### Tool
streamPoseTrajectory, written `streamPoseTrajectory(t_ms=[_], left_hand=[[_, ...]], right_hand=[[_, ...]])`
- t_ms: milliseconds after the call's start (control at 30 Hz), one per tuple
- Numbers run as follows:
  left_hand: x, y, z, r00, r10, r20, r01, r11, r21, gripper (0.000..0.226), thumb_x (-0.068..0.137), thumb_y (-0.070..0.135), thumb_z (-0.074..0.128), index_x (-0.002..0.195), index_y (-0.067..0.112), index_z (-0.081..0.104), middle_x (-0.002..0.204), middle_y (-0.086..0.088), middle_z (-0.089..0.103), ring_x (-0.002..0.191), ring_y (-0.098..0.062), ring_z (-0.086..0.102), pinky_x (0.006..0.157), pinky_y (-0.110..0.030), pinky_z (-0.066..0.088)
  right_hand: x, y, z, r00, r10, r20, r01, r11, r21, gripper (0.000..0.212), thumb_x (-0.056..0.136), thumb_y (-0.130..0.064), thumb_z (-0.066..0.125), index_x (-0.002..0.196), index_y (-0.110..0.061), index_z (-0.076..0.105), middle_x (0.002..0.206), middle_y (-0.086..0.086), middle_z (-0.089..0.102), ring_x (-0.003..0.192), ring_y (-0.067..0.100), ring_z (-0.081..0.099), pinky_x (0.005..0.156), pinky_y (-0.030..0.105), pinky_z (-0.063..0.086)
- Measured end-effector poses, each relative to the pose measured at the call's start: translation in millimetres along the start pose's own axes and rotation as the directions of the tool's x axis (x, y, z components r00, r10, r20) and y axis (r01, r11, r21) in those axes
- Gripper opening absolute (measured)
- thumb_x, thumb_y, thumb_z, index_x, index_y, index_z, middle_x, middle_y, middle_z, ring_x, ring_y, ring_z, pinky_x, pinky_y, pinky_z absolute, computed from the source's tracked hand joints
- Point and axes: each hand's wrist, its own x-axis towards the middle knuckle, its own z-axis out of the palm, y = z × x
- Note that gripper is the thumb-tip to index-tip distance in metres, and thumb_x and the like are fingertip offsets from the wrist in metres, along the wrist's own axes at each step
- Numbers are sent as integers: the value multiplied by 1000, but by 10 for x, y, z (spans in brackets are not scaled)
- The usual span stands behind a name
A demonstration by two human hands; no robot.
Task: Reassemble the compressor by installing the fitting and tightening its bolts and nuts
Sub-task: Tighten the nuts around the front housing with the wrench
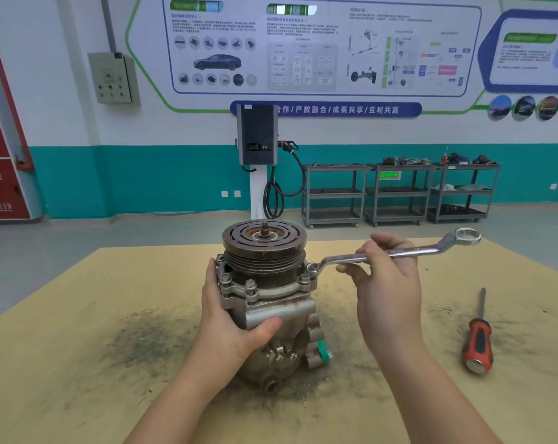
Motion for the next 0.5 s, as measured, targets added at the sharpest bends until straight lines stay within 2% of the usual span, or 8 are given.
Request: streamPoseTrajectory(t_ms=[100,233,400,500], left_hand=[[-3,22,3,1000,-5,0,5,1000,4,138,42,57,79,148,51,-8,155,13,29,139,-10,35,119,-41,25],[4,20,13,1000,-7,-8,8,999,31,135,45,55,78,148,52,-10,155,13,27,138,-8,34,113,-28,24],[11,22,14,1000,-8,-9,8,999,32,135,44,55,79,147,53,-10,156,12,25,139,-12,34,119,-39,26],[8,20,13,1000,0,-3,0,1000,29,137,44,55,80,147,52,-10,156,12,25,139,-11,34,119,-37,24]], right_hand=[[71,-35,-45,999,48,11,-49,982,183,21,98,4,41,93,-15,49,78,5,53,53,3,60,52,22,51],[99,-49,-56,998,48,33,-58,889,455,21,99,6,36,104,-13,44,62,4,63,59,14,62,54,23,53],[91,14,-9,990,93,105,-127,912,390,33,95,11,39,113,-17,41,58,6,62,61,18,65,51,23,51],[163,61,-5,965,204,166,-257,862,437,30,96,11,35,112,-14,42,56,6,57,56,21,64,47,23,50]])
